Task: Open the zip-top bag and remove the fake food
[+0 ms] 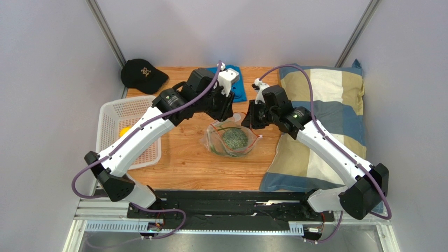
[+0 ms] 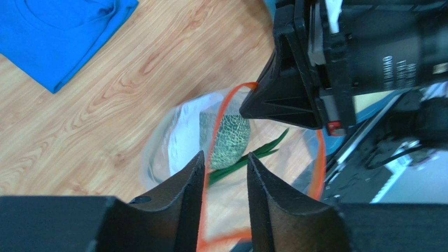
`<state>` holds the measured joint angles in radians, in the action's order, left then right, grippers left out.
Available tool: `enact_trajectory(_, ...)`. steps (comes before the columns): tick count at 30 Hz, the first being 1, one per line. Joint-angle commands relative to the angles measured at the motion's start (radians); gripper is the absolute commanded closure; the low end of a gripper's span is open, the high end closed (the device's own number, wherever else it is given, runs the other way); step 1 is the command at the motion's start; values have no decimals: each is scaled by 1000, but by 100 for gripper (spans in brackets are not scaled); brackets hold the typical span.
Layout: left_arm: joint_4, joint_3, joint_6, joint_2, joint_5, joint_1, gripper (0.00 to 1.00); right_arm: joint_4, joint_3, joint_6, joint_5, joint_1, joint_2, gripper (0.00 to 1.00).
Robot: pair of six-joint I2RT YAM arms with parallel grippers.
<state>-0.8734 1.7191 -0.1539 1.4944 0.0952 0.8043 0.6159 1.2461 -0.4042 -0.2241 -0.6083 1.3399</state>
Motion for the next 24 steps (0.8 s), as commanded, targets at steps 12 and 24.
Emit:
enact_trajectory(12, 67, -205, -412, -97, 151, -1, 77, 120, 3, -562, 313, -87, -22, 100)
enact_trajectory(24, 103, -182, -469, -148, 83, -4, 74, 24, 19, -570, 298, -163, 24, 100)
